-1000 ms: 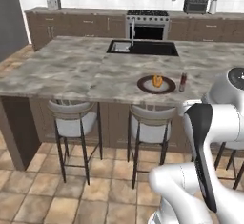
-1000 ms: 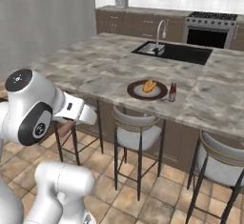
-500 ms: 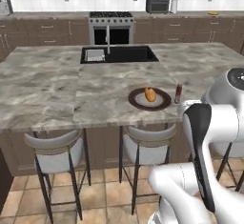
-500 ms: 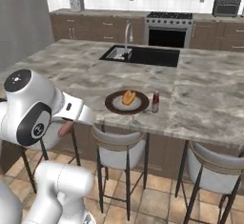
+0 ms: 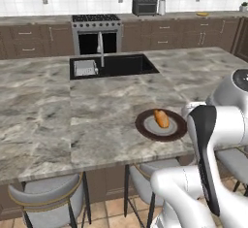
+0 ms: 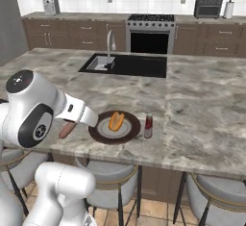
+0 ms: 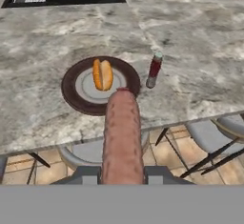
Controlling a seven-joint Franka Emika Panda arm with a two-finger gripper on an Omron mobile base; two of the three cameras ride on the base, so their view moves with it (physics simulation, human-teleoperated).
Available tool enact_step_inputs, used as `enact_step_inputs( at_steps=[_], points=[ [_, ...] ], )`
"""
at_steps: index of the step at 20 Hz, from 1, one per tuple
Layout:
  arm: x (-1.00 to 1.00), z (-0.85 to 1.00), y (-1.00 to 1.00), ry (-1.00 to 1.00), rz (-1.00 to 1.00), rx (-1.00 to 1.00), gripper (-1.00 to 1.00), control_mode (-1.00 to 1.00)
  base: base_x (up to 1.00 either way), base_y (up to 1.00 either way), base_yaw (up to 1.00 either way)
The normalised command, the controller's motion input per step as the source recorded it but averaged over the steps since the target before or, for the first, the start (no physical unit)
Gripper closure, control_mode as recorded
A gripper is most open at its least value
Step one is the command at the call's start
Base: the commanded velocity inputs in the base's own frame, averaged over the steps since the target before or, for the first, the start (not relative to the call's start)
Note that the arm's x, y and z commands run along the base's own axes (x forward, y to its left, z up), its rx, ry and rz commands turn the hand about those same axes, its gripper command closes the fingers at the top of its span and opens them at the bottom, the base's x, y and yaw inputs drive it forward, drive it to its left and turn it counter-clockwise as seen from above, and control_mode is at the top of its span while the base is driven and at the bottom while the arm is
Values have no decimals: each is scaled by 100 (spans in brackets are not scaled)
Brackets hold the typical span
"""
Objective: Move the hot dog bun to the plate on the dining table and place the condiment next to that plate. Then navigate to the fridge and take the sausage and place it on the plate as well.
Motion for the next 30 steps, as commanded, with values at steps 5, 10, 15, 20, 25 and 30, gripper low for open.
enact_step_inputs(
  at_steps=[5, 10, 15, 20, 25, 30],
  points=[
    [0, 0, 0, 0, 0, 0, 100, 100, 90, 26, -3],
    [100, -5, 1, 8, 8, 0, 100, -100, 0, 0, 0],
    [96, -28, 29, 14, 18, -6, 100, -100, 0, 0, 0],
    [60, -49, 40, 5, 4, -11, 100, -100, 0, 0, 0],
    [48, -47, 3, 1, -1, -1, 100, -100, 0, 0, 0],
    [44, -46, -2, 0, 0, 0, 100, -100, 0, 0, 0]
  ],
)
